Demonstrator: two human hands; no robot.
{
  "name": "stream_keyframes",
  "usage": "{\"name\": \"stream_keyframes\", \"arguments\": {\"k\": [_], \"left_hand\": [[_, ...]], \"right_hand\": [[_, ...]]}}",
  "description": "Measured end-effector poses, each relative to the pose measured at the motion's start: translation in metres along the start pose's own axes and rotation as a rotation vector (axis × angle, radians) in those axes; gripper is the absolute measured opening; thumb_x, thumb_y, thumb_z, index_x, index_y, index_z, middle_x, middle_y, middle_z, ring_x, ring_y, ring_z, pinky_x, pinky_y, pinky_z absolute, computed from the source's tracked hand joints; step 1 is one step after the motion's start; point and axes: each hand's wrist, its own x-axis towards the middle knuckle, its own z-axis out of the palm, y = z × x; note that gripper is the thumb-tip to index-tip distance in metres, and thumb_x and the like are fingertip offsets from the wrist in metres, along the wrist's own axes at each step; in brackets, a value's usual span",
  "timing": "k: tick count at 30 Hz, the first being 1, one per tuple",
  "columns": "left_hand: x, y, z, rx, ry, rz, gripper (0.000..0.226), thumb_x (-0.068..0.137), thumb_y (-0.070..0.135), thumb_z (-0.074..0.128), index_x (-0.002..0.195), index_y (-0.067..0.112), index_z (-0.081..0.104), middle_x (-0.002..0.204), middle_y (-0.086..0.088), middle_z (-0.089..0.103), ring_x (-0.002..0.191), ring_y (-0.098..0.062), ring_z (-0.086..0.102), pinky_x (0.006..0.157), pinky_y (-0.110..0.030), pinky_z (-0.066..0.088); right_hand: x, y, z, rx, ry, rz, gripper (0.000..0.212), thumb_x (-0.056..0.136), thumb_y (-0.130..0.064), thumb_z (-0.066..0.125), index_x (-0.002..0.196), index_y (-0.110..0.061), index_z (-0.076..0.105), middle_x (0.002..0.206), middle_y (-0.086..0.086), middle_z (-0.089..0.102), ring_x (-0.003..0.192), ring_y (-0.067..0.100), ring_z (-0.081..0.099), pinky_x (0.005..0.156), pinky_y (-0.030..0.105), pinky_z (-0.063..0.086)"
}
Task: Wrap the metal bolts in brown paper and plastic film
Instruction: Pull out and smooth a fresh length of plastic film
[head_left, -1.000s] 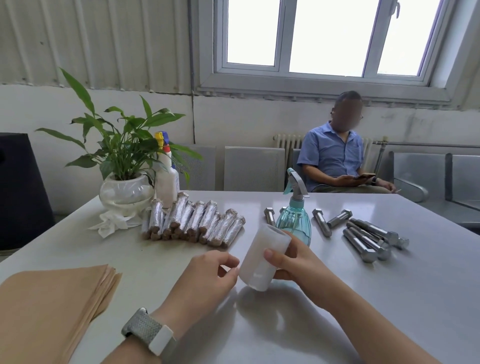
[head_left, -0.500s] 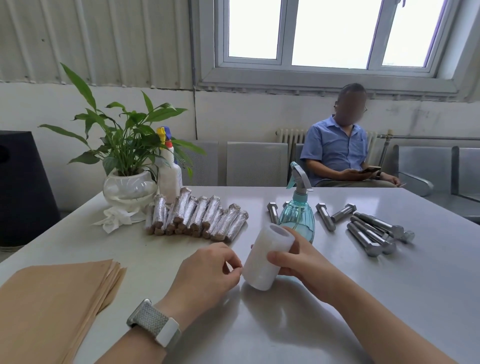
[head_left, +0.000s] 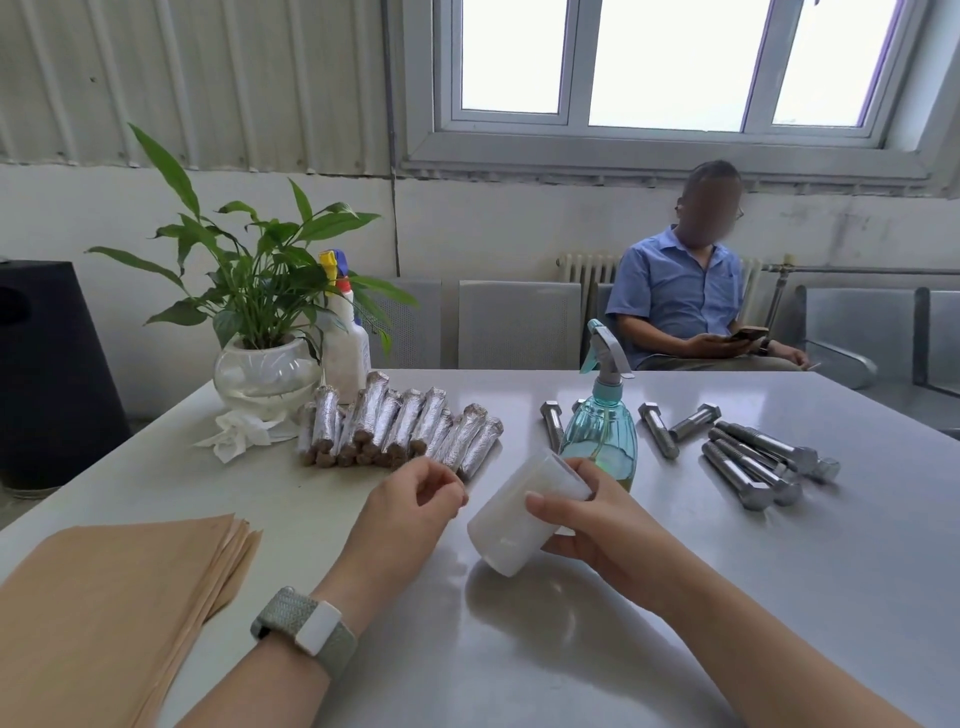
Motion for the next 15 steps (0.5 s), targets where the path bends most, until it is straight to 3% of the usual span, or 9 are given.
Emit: {"name": "stream_keyframes", "arguments": {"k": [2,5,10,15], "left_hand": [[0.0015,-0.0041,0.0002,0.071,-0.094,-0.030,0.014,0.086,0.039,0.067,0.082,0.027,0.071,0.078,0.008,0.072,0.076,-0.007,0.066,0.069,-0.029,0.049],[0.0028,-0.0076,0.0021,-0.010,-0.152,-0.066,0.009,0.087,0.038,0.072,0.083,0.031,0.076,0.079,0.002,0.074,0.074,-0.006,0.067,0.065,-0.021,0.049],[0.0022,-0.0074,0.0059,-0.232,-0.103,-0.153,0.008,0.079,0.026,0.079,0.077,0.018,0.077,0.069,-0.001,0.070,0.063,-0.008,0.058,0.055,-0.018,0.044],[0.0039,-0.0089,0.0077,-0.223,-0.037,-0.171,0.007,0.083,0.018,0.077,0.077,0.014,0.073,0.061,0.007,0.065,0.054,-0.002,0.054,0.050,-0.015,0.043]], "right_hand": [[-0.0010,-0.0013,0.0008,0.003,0.010,-0.006,0.066,0.061,-0.015,0.084,0.120,-0.009,0.054,0.109,0.012,0.066,0.102,0.026,0.069,0.082,0.042,0.059],[-0.0020,-0.0037,0.0004,0.020,0.019,-0.016,0.068,0.062,-0.015,0.083,0.122,-0.007,0.053,0.111,0.014,0.065,0.108,0.031,0.066,0.089,0.047,0.057],[-0.0024,-0.0025,0.0018,0.055,0.021,-0.022,0.068,0.062,-0.014,0.083,0.121,-0.005,0.052,0.106,0.010,0.067,0.104,0.029,0.068,0.092,0.050,0.055],[-0.0023,-0.0010,0.0058,0.092,0.019,-0.023,0.066,0.061,-0.011,0.083,0.120,-0.006,0.052,0.104,0.010,0.066,0.098,0.025,0.069,0.089,0.047,0.057]]}}
